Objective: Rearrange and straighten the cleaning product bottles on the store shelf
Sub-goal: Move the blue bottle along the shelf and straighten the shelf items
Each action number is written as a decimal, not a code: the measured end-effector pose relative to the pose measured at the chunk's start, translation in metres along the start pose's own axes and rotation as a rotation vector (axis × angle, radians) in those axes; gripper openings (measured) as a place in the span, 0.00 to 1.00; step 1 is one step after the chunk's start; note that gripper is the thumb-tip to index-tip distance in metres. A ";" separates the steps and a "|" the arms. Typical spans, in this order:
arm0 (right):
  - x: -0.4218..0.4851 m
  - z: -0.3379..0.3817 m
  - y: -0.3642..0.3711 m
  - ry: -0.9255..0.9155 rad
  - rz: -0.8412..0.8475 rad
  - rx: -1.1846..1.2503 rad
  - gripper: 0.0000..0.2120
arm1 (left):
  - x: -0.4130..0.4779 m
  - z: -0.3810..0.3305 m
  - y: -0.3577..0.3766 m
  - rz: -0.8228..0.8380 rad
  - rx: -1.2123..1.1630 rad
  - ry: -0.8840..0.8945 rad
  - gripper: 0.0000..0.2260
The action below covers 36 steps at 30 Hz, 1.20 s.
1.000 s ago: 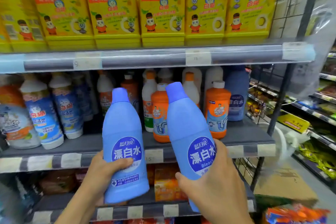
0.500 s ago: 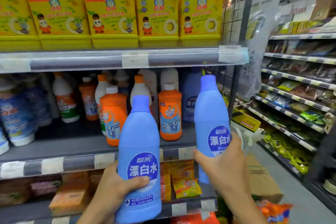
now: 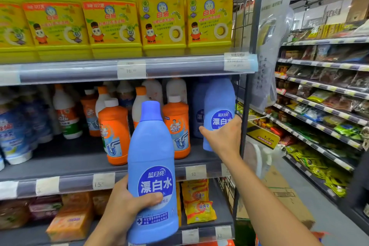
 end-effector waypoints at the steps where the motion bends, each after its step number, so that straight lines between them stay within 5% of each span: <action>1: 0.003 -0.003 0.007 0.001 0.029 -0.004 0.49 | 0.000 0.000 0.000 0.004 0.007 0.003 0.26; 11: 0.009 -0.014 0.041 -0.004 0.094 -0.026 0.53 | 0.001 0.003 -0.004 -0.011 0.037 0.004 0.39; 23: 0.007 -0.015 0.036 -0.031 0.206 -0.037 0.55 | 0.012 0.001 0.024 0.035 -0.022 0.021 0.25; 27: 0.001 -0.035 0.012 -0.028 0.350 0.005 0.46 | 0.020 -0.009 0.044 0.051 -0.043 0.068 0.25; 36: -0.044 -0.095 -0.058 -0.559 0.600 -0.249 0.27 | 0.067 -0.031 0.110 0.116 0.033 0.121 0.23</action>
Point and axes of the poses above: each hand's wrist, its own x-axis towards the middle knuckle, its own y-axis out of the palm, z = x × y, the point moved 2 cm from there along x, towards the middle knuckle, and after that the axes turned 13 degrees about -y, right-handed, at the moved point
